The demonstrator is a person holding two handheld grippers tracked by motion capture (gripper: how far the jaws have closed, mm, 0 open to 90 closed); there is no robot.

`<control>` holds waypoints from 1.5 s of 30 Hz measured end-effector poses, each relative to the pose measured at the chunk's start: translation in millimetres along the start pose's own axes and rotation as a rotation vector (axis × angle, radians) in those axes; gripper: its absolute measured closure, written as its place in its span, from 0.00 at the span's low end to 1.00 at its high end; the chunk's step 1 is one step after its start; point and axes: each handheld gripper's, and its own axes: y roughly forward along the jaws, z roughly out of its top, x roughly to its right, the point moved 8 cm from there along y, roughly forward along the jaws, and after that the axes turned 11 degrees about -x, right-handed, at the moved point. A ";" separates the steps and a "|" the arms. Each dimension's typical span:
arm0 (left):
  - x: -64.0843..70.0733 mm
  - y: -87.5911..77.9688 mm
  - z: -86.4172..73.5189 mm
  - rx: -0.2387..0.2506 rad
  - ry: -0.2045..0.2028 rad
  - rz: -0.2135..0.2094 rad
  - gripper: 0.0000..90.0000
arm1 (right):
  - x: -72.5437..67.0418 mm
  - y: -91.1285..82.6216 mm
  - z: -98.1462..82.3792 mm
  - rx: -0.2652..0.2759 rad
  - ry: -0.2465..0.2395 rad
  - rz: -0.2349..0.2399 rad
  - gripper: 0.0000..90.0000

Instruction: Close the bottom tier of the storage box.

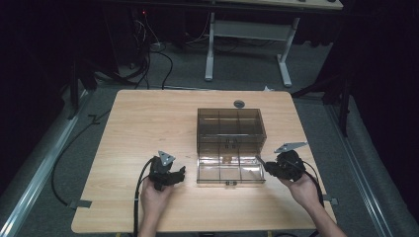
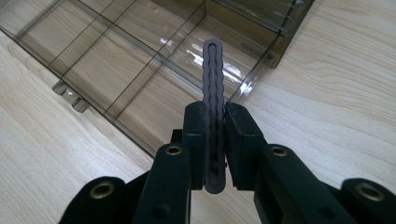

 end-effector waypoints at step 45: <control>0.0 0.0 0.0 0.000 0.000 0.000 0.30 | -20.5 33.9 9.7 -0.122 -0.122 0.071 0.88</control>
